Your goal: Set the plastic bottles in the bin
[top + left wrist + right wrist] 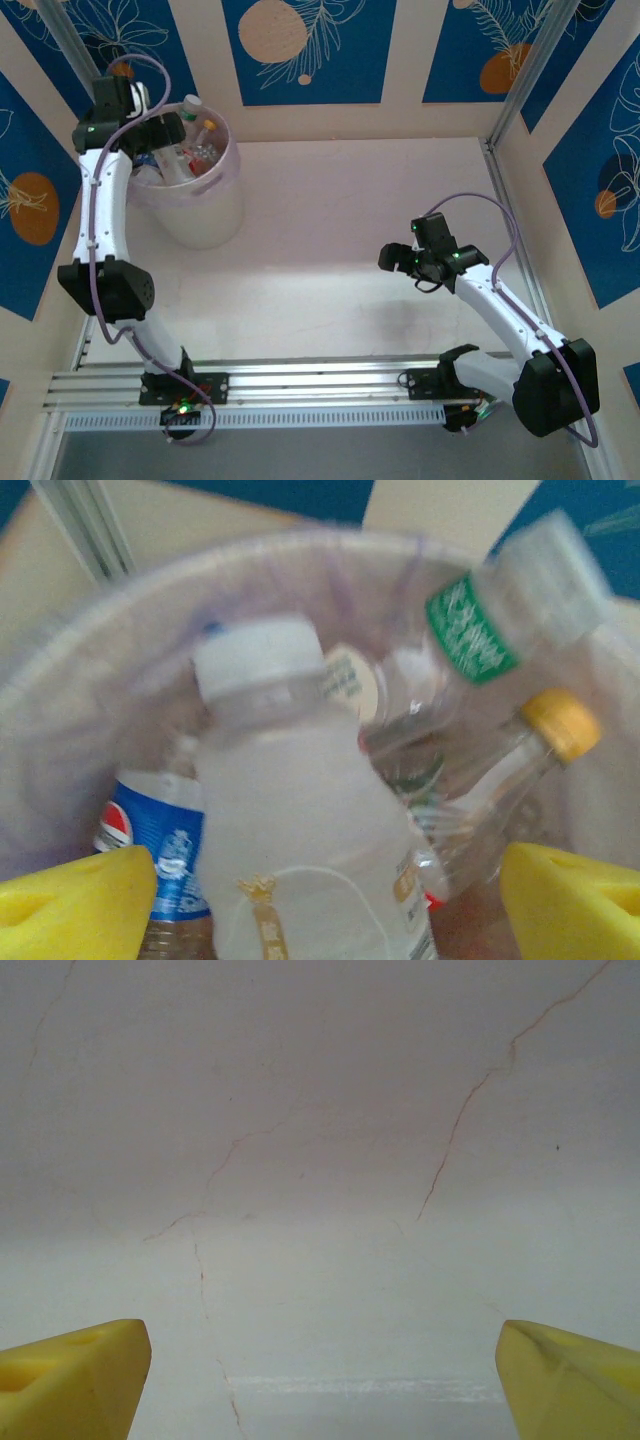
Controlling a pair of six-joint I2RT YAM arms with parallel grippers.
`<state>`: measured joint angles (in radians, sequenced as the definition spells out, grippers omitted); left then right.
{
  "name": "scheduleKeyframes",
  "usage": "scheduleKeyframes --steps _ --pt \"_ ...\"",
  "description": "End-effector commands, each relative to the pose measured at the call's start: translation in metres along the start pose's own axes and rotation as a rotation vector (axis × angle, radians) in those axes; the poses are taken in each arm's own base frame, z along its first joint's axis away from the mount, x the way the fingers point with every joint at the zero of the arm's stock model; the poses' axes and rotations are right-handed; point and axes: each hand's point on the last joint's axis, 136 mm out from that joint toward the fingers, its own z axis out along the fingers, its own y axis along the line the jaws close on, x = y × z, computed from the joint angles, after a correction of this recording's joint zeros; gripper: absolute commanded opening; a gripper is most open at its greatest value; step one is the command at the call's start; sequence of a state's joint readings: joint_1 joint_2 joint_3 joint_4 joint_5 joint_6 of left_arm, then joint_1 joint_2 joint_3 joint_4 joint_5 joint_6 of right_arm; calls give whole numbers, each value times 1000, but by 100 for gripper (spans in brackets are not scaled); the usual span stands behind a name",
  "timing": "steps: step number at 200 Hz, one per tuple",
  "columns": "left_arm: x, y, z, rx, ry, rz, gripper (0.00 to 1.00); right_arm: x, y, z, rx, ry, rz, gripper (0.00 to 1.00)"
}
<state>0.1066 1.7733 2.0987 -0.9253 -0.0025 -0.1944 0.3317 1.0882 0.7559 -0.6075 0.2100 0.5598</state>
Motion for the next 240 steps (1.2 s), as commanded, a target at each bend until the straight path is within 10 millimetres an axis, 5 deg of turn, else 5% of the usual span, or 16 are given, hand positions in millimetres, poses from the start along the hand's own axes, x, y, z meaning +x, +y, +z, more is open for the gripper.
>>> scheduleKeyframes --steps 1,68,103,121,192,218,240 --pt "-23 16 -24 -61 -59 30 89 1 -4 -2 11 2 15 90" --pt "10 4 1 30 26 -22 49 -2 1 0 -3 5 12 90" --pt "34 7 14 27 76 -37 44 -3 2 0 -2 6 9 90" --pt "30 9 10 17 61 -31 44 -4 2 -1 -2 4 6 90" --pt "-29 1 -75 16 -149 27 67 -19 7 -8 -6 -35 -27 90" --pt "-14 -13 -108 57 -181 99 72 -27 8 -8 -12 -49 -38 90" --pt "17 -53 -134 124 -215 271 76 -37 10 -9 -16 -64 -46 90"
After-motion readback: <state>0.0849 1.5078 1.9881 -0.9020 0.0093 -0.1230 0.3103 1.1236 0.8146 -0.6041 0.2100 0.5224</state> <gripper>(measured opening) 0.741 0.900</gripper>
